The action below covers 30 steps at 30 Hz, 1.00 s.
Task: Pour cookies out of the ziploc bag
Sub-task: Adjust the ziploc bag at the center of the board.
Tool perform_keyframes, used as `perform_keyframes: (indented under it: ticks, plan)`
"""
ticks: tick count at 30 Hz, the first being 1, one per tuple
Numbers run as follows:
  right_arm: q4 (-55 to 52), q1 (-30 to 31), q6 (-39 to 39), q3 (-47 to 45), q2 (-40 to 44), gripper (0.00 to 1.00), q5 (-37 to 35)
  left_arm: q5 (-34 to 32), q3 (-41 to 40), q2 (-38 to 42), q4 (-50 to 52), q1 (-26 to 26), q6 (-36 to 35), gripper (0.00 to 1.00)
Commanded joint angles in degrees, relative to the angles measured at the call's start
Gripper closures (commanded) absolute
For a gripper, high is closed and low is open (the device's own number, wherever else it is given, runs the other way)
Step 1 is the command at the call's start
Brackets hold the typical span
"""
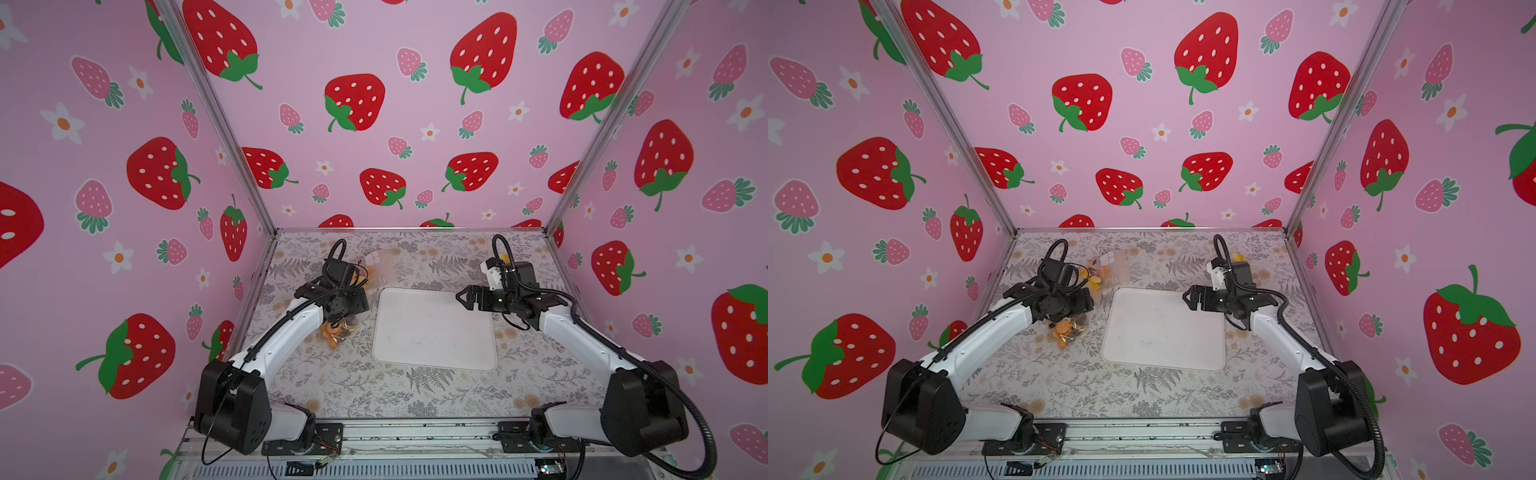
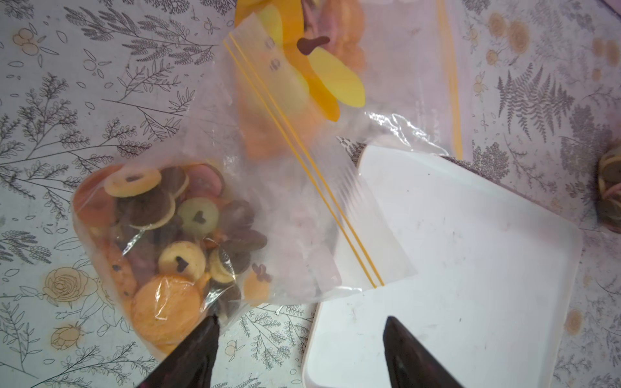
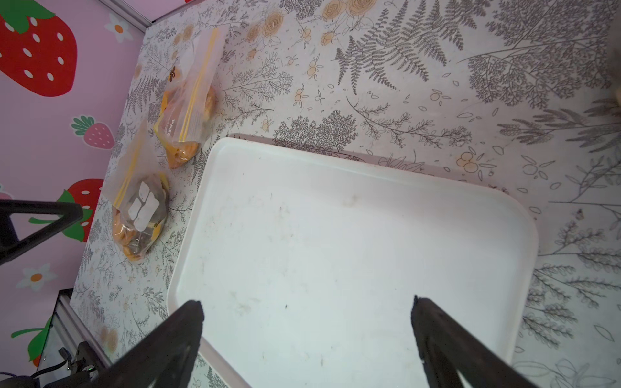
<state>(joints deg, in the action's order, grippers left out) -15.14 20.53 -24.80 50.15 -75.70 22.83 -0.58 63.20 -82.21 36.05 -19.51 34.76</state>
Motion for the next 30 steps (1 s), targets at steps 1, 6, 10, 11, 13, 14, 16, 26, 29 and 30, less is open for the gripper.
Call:
perform_keyframes:
  ticks: [1,6,10,11,13,14,16,26,29,30]
  plan:
    - [-2.1,0.3,0.1,-0.9,2.3,0.01,-0.8,-1.3,6.5,-5.3,2.1,0.2,1.4,0.21]
    - [-2.4,0.3,-0.2,-2.3,3.7,0.01,-1.4,-1.3,10.3,-10.8,0.4,0.6,1.7,0.21]
    - [-2.6,0.3,-0.2,-3.2,4.7,0.01,-1.4,-1.4,11.7,-14.1,0.9,2.2,2.8,0.31]
    - [-2.6,0.3,-0.1,-3.3,4.8,0.01,-1.5,-1.5,11.6,-14.3,0.8,2.4,2.9,0.34]
    - [-3.1,0.3,0.4,-3.4,5.0,0.0,-1.9,-1.8,11.8,-14.8,1.1,2.7,2.8,0.39]
    - [-3.4,0.3,0.6,-3.3,5.0,0.01,-2.1,-1.8,11.9,-15.1,1.2,2.8,2.5,0.43]
    - [-3.5,0.3,1.0,-3.3,4.8,0.01,-2.4,-1.6,11.8,-15.5,1.6,2.8,2.2,0.54]
    - [-2.9,0.3,0.6,-3.2,3.4,0.01,-2.2,-0.7,8.8,-11.9,2.6,2.6,1.1,0.93]
    - [-2.9,0.3,0.7,-3.3,3.4,0.01,-2.1,-0.3,7.0,-10.0,3.0,2.6,0.8,1.0]
    - [-2.9,0.3,0.8,-3.4,3.3,0.01,-2.1,0.0,6.2,-9.2,2.8,2.5,0.8,1.0]
